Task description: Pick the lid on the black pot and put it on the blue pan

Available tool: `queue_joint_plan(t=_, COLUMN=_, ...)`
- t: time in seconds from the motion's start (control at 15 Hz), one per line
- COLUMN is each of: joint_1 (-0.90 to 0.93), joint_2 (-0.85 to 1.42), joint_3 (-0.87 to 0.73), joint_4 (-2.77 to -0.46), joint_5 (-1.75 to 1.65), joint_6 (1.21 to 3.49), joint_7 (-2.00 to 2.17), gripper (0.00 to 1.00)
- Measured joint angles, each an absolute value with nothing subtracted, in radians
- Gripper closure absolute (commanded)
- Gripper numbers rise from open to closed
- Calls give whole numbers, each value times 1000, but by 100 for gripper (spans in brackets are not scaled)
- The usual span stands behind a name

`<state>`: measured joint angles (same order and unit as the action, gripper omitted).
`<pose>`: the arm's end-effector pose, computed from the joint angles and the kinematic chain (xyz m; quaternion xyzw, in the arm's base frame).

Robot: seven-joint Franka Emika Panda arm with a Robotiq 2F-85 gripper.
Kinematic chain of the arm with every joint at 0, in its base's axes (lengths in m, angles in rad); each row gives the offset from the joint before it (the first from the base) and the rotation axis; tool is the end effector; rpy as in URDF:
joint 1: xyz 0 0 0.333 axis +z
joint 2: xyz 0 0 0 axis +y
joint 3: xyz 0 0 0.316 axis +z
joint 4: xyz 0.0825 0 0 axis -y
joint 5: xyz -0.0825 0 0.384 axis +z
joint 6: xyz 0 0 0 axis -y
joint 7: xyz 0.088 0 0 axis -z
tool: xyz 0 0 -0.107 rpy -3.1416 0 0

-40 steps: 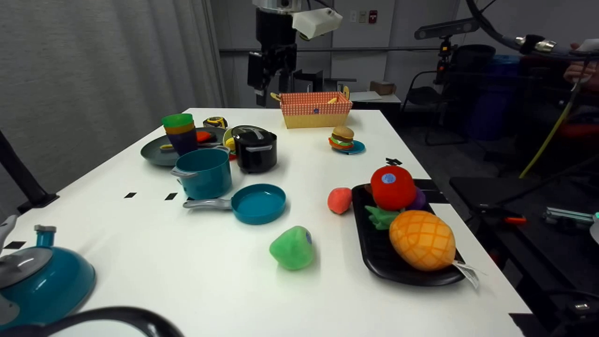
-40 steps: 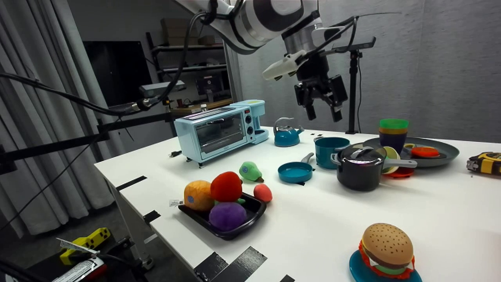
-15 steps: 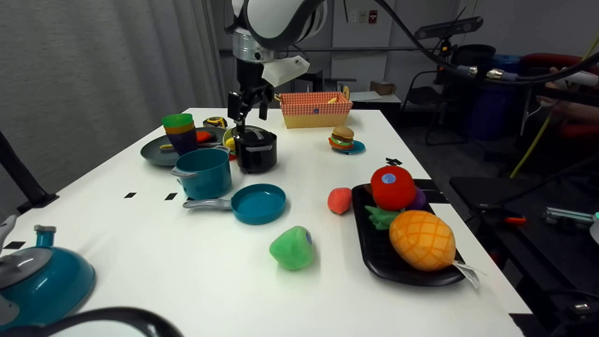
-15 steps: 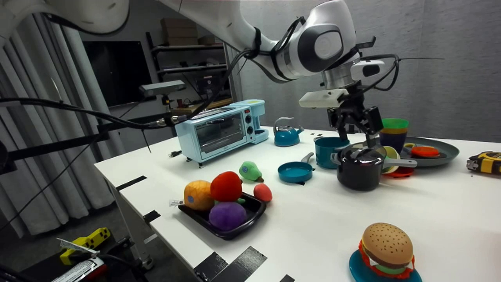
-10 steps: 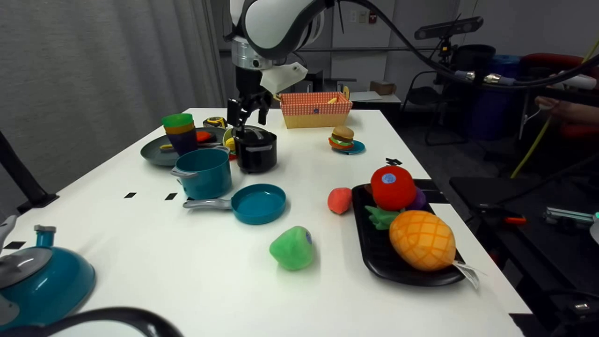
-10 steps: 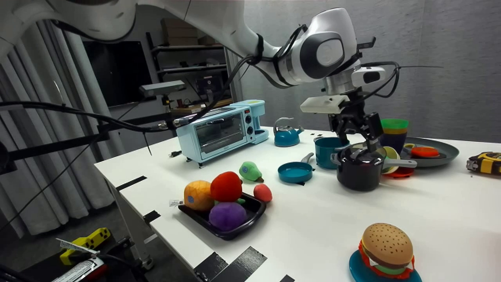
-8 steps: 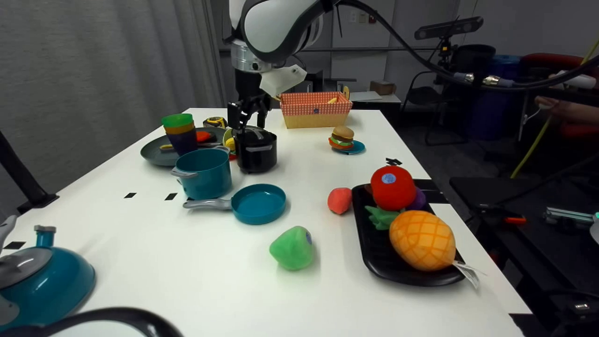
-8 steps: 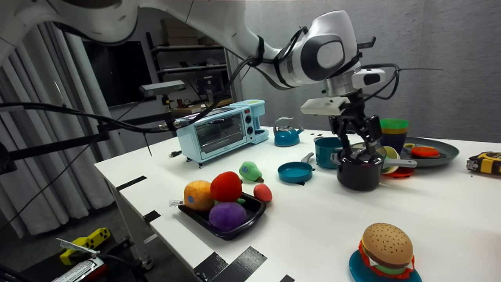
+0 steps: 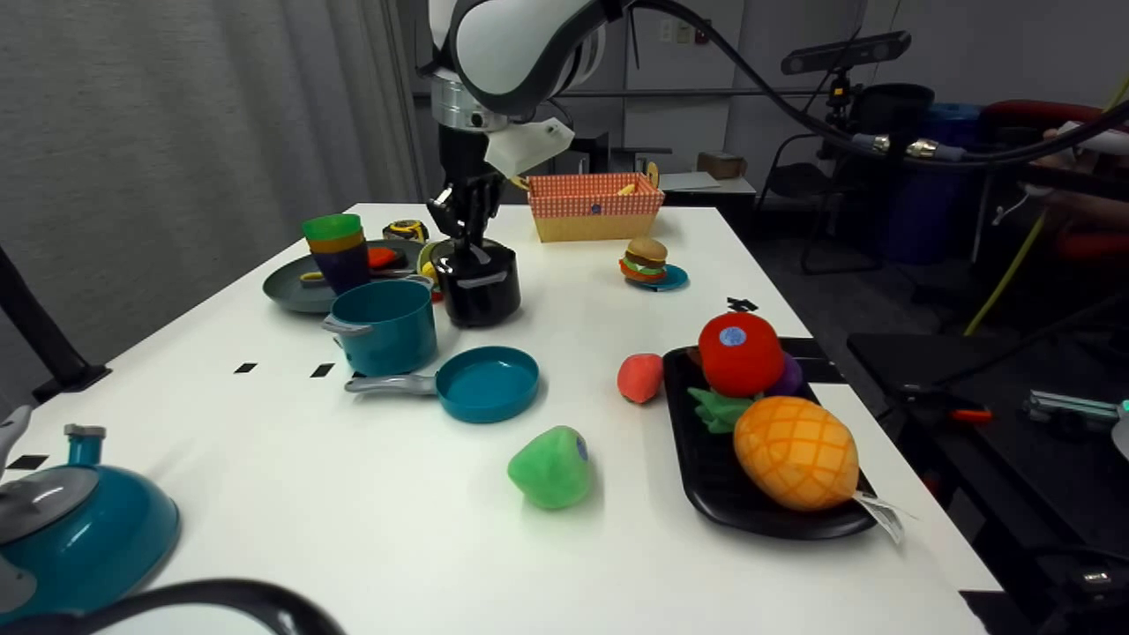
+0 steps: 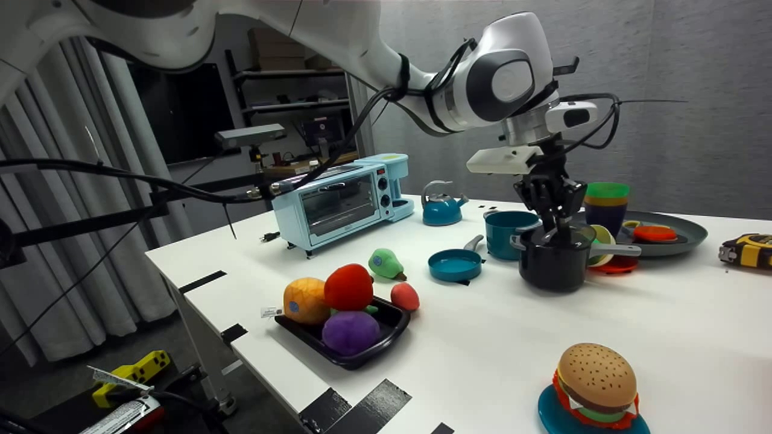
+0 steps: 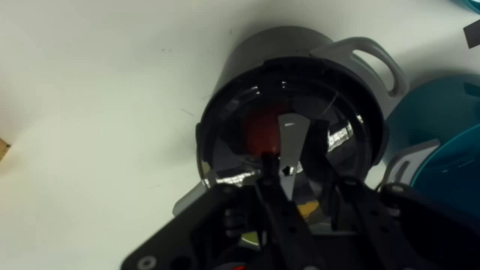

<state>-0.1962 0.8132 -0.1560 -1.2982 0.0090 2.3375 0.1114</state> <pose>0.7312 -0.2350 0.2838 0.9714 -0.2007 0.1102 0.0635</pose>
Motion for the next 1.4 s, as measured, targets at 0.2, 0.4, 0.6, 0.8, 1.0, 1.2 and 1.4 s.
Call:
queue_joint_plan(t=0.2, joint_1=-199, joint_2=813, joint_3=-156, joint_4=-1290, joint_5=9, joint_6=2338, joint_7=111, gripper=96)
queue_joint_plan(t=0.4, joint_1=-199, joint_2=804, joint_3=-154, joint_4=-1285, joint_5=9, joint_6=2338, joint_7=110, gripper=96)
queue_joint_plan(t=0.6, joint_1=-198, joint_2=776, joint_3=-141, joint_4=-1285, joint_5=9, joint_6=2335, joint_7=100, gripper=96)
queue_joint_plan(t=0.8, joint_1=-192, joint_2=730, joint_3=-116, joint_4=-1292, joint_5=9, joint_6=2308, joint_7=73, gripper=96)
queue_joint_plan(t=1.0, joint_1=-181, joint_2=679, joint_3=-84, joint_4=-1311, joint_5=9, joint_6=2245, joint_7=40, gripper=96)
queue_joint_plan(t=1.2, joint_1=-163, joint_2=626, joint_3=-59, joint_4=-1368, joint_5=9, joint_6=2206, joint_7=10, gripper=96)
queue_joint_plan(t=1.4, joint_1=-144, joint_2=573, joint_3=-43, joint_4=-1456, joint_5=9, joint_6=2200, joint_7=-23, gripper=96)
